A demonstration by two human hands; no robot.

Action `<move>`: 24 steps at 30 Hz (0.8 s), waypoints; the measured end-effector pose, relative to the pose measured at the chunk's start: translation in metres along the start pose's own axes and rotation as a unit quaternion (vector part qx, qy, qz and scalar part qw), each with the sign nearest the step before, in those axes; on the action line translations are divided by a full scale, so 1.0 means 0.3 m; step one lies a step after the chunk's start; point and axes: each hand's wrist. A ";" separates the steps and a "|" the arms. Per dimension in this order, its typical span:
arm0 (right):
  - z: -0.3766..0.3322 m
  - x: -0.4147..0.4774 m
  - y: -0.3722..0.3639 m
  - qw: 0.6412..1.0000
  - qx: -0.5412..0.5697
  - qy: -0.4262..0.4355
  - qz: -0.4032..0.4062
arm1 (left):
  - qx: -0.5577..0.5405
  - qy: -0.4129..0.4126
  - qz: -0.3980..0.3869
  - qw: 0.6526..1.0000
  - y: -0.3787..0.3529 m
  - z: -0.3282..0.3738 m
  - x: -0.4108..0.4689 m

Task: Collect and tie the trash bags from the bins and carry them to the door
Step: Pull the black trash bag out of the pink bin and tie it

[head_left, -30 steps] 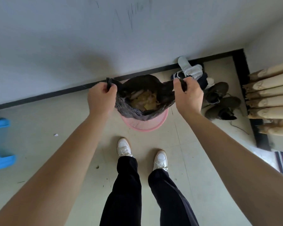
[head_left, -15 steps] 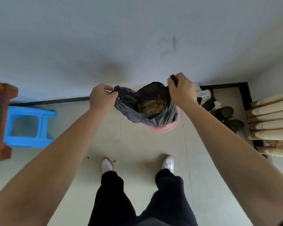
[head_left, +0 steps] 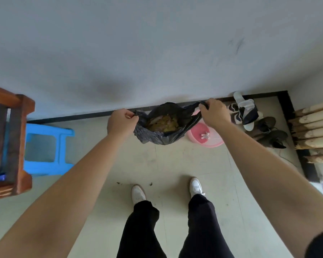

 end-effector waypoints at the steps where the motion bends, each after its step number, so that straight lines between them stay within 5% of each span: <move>1: -0.004 0.021 -0.059 1.000 -0.009 -0.002 -0.006 | 0.003 0.005 0.007 1.000 -0.012 -0.058 0.035; 12: 0.239 0.396 -0.912 0.995 0.055 -0.004 -0.081 | -0.093 0.122 0.013 0.988 -0.567 -0.811 0.443; 17: 0.286 0.275 -0.999 0.982 0.180 0.006 -0.059 | -0.172 0.109 0.061 0.977 -0.592 -0.865 0.341; 24: 0.415 0.129 -0.985 0.977 0.012 -0.005 -0.214 | -0.027 0.157 -0.090 0.983 -0.600 -0.938 0.130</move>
Point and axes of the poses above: each hand's wrist, its own x-axis towards the middle knuckle, its own y-axis out of the back of the hand, z = x × y, and after that the axes turned 7 degrees about -z, right-handed
